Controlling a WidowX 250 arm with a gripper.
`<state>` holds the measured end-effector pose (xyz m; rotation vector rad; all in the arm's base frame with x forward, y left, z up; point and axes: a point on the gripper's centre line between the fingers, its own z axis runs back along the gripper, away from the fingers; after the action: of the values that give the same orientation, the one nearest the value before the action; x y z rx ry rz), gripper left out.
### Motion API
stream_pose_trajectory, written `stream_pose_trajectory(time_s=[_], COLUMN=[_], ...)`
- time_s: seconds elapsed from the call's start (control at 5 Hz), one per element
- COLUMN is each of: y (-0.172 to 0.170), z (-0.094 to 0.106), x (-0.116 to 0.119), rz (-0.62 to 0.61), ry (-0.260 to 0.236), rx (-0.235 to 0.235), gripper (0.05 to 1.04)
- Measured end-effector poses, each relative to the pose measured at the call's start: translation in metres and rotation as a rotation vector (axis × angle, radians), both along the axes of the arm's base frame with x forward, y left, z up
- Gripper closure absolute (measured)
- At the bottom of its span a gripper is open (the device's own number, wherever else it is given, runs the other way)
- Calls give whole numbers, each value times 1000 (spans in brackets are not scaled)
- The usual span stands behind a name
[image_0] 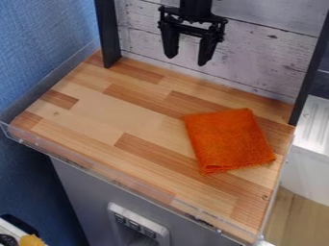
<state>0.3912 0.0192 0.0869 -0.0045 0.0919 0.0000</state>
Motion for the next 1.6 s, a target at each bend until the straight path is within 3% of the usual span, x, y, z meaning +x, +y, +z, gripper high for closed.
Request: stream_pose_trajectory(time_s=[0.2,0.4,0.8,1.2,1.4,1.6], y=[-7,-31,-74,-106,-114,-119], z=[-16,-12,-8,-15,-20,-25], x=[-12,-22,-45,-64,-73,-78], rz=[19,45,107,163,182,198], ry=[40,13,-100,-156,-150,-143], rx=[1,8,32,39,39,33], gripper=[85,85,87,85,133,412])
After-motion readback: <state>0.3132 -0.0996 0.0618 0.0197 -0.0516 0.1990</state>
